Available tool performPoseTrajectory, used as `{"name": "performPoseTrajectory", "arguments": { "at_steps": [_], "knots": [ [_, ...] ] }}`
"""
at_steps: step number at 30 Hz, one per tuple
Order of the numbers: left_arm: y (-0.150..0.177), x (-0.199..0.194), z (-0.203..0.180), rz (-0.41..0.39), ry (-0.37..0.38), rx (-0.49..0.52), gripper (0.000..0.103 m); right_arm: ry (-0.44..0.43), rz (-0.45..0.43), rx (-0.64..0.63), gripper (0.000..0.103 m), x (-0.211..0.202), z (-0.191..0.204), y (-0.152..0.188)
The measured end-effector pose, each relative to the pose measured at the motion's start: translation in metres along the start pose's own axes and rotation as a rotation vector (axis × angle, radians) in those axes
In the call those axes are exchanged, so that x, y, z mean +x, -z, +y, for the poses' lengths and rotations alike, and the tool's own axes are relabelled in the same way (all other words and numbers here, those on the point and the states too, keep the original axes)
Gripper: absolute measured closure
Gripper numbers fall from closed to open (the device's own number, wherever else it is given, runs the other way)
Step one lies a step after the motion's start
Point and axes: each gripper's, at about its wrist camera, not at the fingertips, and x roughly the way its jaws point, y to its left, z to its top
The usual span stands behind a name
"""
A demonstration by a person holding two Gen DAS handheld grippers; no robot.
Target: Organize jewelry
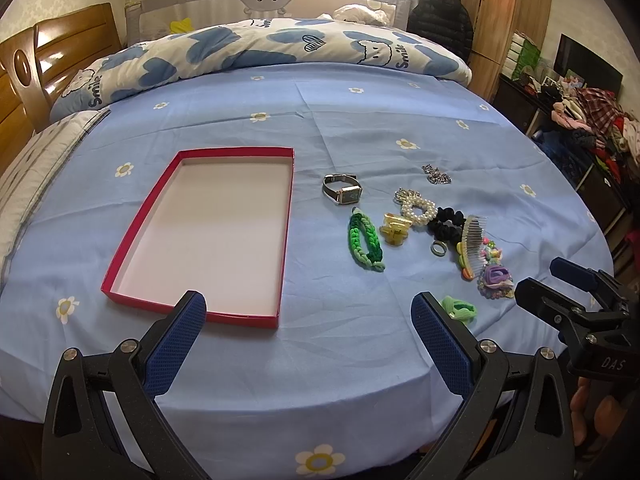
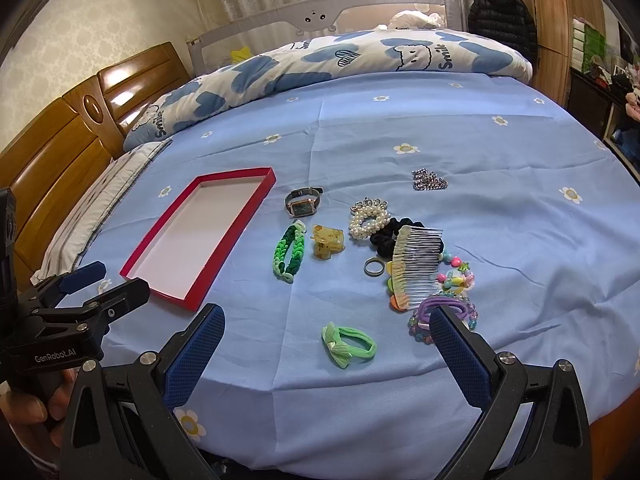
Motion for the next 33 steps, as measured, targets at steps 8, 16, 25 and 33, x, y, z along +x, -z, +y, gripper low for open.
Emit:
{"name": "performPoseTrajectory", "arguments": {
  "at_steps": [8, 16, 25, 33],
  "knots": [
    [0.000, 0.008, 0.000, 0.014, 0.022, -0.007, 0.000, -0.010, 0.004, 0.010, 0.000, 0.001, -0.001, -0.001],
    [-0.022, 0.035, 0.007, 0.038, 0.047, -0.003, 0.000, -0.032, 0.013, 0.041, 0.000, 0.015, -0.020, -0.015],
    [-0.057, 0.087, 0.004, 0.085, 0.075, 0.039, 0.005, -0.052, 0.033, 0.086, 0.002, 0.053, -0.050, -0.054],
    [-0.094, 0.133, -0.011, 0.117, 0.117, 0.095, 0.015, -0.063, 0.138, 0.075, 0.022, 0.118, -0.069, -0.096]
  ]
}}
